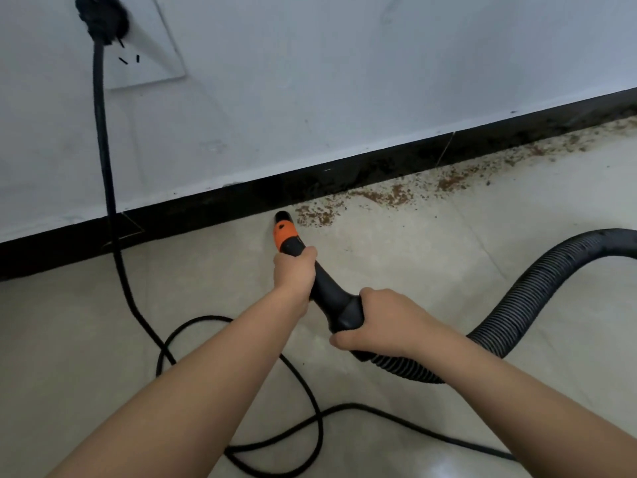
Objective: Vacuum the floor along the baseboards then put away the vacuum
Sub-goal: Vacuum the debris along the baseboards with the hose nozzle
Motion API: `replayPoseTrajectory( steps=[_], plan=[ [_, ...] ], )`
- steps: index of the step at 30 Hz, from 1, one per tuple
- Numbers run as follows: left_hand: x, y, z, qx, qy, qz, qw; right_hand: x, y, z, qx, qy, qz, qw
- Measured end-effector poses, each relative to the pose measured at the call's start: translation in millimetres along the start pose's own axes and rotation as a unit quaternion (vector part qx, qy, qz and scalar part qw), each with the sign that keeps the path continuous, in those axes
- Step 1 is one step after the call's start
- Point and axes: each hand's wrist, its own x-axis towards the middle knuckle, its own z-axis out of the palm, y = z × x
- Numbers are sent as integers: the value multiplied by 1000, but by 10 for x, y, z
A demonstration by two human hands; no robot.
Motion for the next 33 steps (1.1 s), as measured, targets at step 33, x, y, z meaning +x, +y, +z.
replayPoseTrajectory(
  steps=[33],
  plan=[
    [-370, -293, -40, -18, 24, 2, 1000, -291, 141, 118, -13, -26, 4, 1000]
  ],
)
